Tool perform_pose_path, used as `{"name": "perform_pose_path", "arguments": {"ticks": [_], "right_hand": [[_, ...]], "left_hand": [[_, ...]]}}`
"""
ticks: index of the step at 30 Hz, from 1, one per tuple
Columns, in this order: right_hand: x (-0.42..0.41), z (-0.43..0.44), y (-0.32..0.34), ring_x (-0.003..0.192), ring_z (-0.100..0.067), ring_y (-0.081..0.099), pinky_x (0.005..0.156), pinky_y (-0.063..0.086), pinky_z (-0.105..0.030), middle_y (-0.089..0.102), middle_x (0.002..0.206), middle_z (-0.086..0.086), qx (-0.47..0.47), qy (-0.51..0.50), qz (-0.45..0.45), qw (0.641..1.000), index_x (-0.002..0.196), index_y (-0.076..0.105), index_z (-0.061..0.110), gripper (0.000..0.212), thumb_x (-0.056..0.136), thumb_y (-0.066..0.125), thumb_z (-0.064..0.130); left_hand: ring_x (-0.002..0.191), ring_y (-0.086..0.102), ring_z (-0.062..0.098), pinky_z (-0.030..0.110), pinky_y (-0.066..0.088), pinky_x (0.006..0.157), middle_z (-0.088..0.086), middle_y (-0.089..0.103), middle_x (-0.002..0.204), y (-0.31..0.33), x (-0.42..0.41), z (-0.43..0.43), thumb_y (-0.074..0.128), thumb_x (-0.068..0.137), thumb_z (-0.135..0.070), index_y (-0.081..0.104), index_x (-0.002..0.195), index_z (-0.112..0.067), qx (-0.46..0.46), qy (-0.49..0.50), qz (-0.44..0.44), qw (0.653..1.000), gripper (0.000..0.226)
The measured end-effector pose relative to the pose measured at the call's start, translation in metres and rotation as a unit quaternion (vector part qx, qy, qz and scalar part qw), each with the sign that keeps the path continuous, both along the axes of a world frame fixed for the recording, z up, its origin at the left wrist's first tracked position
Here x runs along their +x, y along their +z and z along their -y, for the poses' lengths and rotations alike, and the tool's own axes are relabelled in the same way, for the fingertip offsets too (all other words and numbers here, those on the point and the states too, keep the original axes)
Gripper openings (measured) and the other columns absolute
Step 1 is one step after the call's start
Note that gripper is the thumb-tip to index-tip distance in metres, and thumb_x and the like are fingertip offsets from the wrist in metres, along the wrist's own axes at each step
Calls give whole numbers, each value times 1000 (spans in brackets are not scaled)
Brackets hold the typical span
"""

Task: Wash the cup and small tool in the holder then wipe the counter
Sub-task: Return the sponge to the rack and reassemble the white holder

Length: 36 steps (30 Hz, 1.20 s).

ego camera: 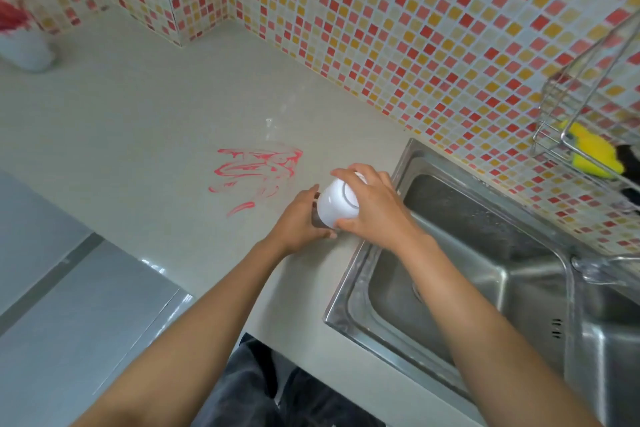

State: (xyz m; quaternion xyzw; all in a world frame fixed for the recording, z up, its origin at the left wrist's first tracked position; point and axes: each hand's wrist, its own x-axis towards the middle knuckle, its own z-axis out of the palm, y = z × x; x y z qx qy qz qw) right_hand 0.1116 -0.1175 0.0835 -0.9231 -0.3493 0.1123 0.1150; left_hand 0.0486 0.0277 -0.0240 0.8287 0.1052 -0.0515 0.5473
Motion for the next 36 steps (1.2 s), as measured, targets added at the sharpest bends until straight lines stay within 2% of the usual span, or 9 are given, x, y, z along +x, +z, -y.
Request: {"name": "perform_pose_path", "arguments": {"ticks": [4, 6, 10, 15, 21, 27, 30, 33, 36], "right_hand": [[2, -6, -15, 127, -32, 35, 102, 40, -42, 20, 150, 4, 13, -37, -91, 995, 143, 21, 49, 91, 71, 74, 33], [1, -7, -24, 130, -32, 37, 106, 37, -44, 16, 152, 7, 48, -62, -126, 989, 146, 11, 45, 94, 73, 70, 36], [-1, -10, -31, 124, -21, 45, 102, 37, -31, 23, 148, 2, 90, -110, -155, 978, 145, 21, 20, 83, 80, 70, 37], [-5, -11, -44, 123, -21, 44, 100, 39, -32, 32, 140, 2, 129, -155, -172, 964, 141, 29, 26, 82, 75, 75, 42], [-4, -15, -54, 119, -26, 44, 102, 39, -41, 34, 135, 1, 139, -170, -163, 962, 137, 31, 28, 76, 75, 73, 45], [-5, -16, -54, 119, -27, 44, 101, 40, -41, 33, 135, 0, 129, -174, -157, 964, 137, 31, 28, 76, 76, 72, 47], [-3, -17, -45, 128, -28, 38, 106, 37, -41, 29, 141, -1, 107, -161, -180, 965, 141, 24, 31, 84, 75, 72, 52], [-4, -13, -33, 147, -23, 6, 115, 16, -48, 4, 160, 4, 134, -167, -205, 955, 149, 3, 41, 103, 72, 66, 67], [-7, 1, -25, 148, -19, 3, 119, 12, -48, 6, 162, -1, 229, -206, -76, 948, 153, 8, 24, 90, 85, 58, 57]], "left_hand": [[123, 49, 14, 31, 42, 103, 1, 49, 138, -5, -11, 2, 87, 58, -39, 30, 147, -15, -28, 28, 34, 999, 109], [124, 46, 13, 23, 38, 99, -1, 48, 139, -2, -14, 4, 86, 61, -34, 36, 144, -16, -29, 29, 55, 998, 99], [115, 53, 7, 23, 45, 92, -13, 57, 129, -1, -13, 9, 84, 61, -36, 46, 133, -33, -29, 27, 79, 996, 82], [100, 59, 2, 3, 39, 81, -15, 63, 117, -2, -10, 14, 82, 66, -28, 51, 132, -27, -17, 44, 83, 995, 72], [101, 62, 6, 7, 43, 82, -12, 66, 117, -8, -9, 12, 82, 68, -26, 50, 135, -25, -27, 50, 61, 996, 74], [100, 62, 9, 2, 40, 76, -10, 67, 115, -4, -9, 11, 84, 68, -26, 49, 135, -24, -10, 34, 38, 999, 75], [104, 61, 14, 5, 41, 75, -7, 65, 119, 4, -7, 6, 84, 70, -25, 46, 137, -22, 22, -5, 21, 1000, 77], [118, 57, 26, 25, 45, 85, -1, 58, 133, 16, -9, -4, 75, 78, -24, 37, 141, -22, 73, -60, -9, 996, 74], [141, 34, 28, 31, 28, 110, 10, 31, 156, 33, -18, -22, 59, 87, -10, 19, 153, -10, 148, -12, -10, 989, 77]]}}
